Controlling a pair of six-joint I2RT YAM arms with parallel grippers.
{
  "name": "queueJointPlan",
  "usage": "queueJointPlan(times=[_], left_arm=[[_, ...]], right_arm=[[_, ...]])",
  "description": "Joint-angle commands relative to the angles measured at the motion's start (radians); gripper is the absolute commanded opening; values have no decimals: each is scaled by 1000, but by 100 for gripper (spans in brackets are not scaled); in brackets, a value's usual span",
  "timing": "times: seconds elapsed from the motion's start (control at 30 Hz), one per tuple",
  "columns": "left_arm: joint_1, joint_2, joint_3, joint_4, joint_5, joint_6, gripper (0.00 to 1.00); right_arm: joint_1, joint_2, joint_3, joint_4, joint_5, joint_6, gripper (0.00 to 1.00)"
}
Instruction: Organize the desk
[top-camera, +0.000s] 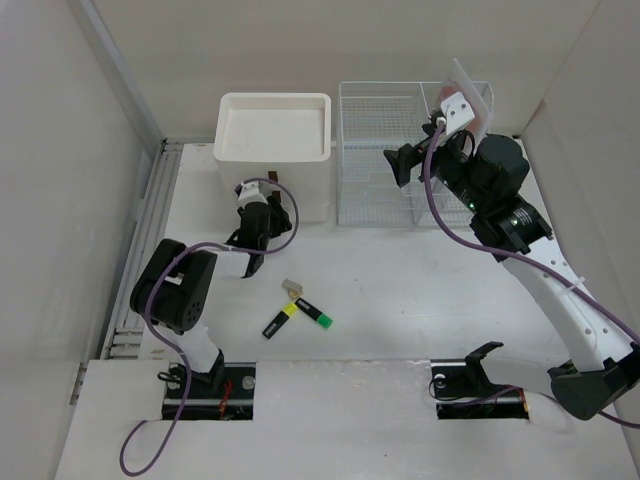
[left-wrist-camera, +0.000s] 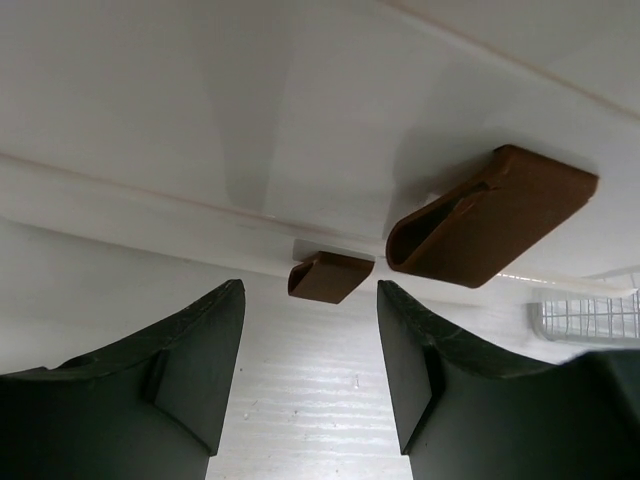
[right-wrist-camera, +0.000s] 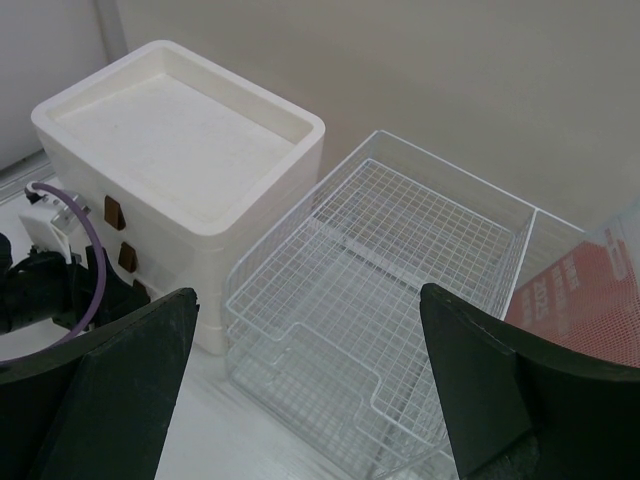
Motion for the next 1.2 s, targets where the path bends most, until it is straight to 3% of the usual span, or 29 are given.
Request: queueJointPlan(times=[0.0,0.23,0.37,0.5,0.57,0.77,0.87,1.17], left_arm=[[-6,11,50,60,-18,-7,52],[-6,31,59,60,-27,-7,52],[-6,31,68,60,-37,-7,45],[-6,40,68,60,-37,-7,34],[-6,40,59,69,-37,-7,23],[-24,40,41,80,-37,-17,11],[-24,40,19,80,-37,-17,0],[-53,-15,-70,111,-46,-46,0]], right_arm=[[-6,-5,1,57,-1,5,97],[-6,-5,1,57,-1,5,97],[-6,-5,1,57,-1,5,97],[-6,-5,1,57,-1,5,98],[-6,-5,-8,57,-1,5,98],[-6,-5,-8,57,-1,5,98],[-6,-5,-8,57,-1,5,98],[-6,-5,-8,57,-10,5,98]])
